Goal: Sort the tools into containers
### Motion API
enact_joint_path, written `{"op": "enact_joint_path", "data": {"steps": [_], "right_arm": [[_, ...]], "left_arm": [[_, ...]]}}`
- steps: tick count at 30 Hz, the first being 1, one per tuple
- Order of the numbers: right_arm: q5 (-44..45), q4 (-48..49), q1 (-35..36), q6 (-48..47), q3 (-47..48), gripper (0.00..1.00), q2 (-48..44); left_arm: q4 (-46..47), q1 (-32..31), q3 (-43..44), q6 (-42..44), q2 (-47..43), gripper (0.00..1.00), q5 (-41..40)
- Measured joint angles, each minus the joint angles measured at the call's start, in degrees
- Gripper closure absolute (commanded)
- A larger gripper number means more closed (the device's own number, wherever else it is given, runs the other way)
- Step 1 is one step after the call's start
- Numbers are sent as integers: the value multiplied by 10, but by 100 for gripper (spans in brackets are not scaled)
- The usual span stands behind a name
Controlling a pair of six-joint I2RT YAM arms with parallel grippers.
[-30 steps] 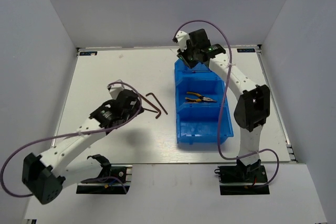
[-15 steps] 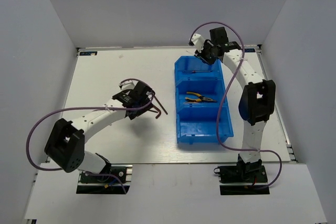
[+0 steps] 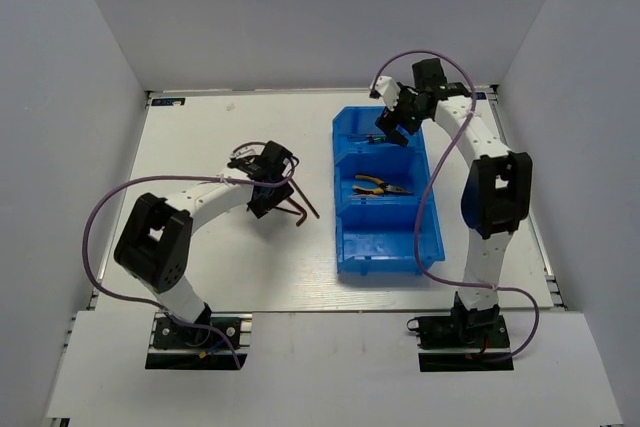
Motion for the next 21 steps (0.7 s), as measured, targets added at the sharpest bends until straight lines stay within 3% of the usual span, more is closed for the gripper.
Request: {"op": "enact_joint_path", "data": {"steps": [3, 12, 21], "right_arm": [[-33, -1, -17, 37, -27, 17, -43], [-115, 29, -57, 110, -226, 17, -310], [-169, 35, -100, 162, -300, 18, -336]], "left_arm": [[-9, 5, 34, -4, 33, 34, -2], [-60, 13, 78, -23, 92, 59, -13], [-100, 15, 112, -26, 142, 56, -14]]}}
